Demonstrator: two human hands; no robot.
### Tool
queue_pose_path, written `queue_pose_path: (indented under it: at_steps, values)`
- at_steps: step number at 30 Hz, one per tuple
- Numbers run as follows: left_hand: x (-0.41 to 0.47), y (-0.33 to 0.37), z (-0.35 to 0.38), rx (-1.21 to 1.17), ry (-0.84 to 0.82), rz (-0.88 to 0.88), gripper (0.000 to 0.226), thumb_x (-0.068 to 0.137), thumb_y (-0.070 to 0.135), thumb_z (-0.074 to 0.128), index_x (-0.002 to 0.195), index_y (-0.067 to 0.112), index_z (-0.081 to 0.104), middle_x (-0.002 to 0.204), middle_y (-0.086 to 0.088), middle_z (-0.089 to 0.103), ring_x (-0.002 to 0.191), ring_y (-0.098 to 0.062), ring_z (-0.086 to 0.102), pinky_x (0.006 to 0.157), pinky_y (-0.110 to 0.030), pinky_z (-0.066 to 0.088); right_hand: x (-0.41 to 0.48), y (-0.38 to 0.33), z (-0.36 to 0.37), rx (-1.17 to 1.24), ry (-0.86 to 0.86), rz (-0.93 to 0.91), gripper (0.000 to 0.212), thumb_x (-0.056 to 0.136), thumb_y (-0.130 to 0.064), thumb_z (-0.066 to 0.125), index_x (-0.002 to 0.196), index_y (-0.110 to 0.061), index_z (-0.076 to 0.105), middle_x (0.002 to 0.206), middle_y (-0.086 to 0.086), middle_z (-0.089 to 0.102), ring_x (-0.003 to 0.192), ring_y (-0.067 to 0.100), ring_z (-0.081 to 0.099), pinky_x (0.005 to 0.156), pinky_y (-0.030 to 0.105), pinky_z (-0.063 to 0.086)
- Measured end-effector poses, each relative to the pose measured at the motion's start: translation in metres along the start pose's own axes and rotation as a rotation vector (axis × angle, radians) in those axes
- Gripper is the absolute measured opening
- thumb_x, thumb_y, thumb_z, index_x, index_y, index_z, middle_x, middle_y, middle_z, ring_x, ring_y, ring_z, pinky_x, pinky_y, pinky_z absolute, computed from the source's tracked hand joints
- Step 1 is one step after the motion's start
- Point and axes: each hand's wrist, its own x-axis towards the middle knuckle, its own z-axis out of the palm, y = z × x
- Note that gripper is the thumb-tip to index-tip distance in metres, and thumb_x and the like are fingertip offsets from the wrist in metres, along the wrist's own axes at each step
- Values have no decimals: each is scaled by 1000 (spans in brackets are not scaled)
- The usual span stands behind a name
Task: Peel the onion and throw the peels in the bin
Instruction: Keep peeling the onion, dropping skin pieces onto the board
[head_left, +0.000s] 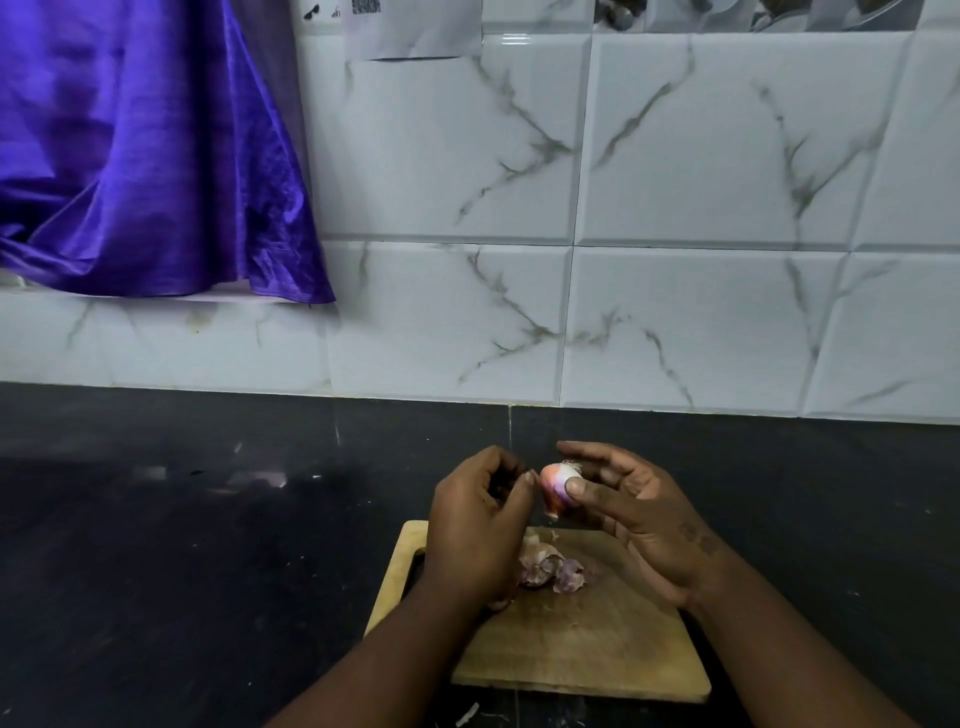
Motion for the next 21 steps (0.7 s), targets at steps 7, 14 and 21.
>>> queue_pose_path:
  at_steps: [7,14,21]
  values:
    - [-3,7,-2,36,-45,194,17,91,20,81,108,24,79,99,14,75,93,-5,72,78,-21,61,-2,-3,2,-20,50,-2,35,83,-4,76,116,2,66,111,28,73,94,32,74,82,40,63]
    - [-1,4,-3,18,-6,208,7,88,14,84,92,18,82,85,10,75,82,-12,73,69,-20,58,-4,-7,1,-47,29,-7,31,77,-6,78,107,1,72,107,24,75,96,32,75,80,37,62]
    - [-1,4,-4,-27,-35,194,11,92,11,79,99,18,83,91,10,78,90,-8,75,77,-28,62,-5,-10,2,12,22,36,26,78,-8,76,102,0,74,102,21,76,85,28,72,72,35,62]
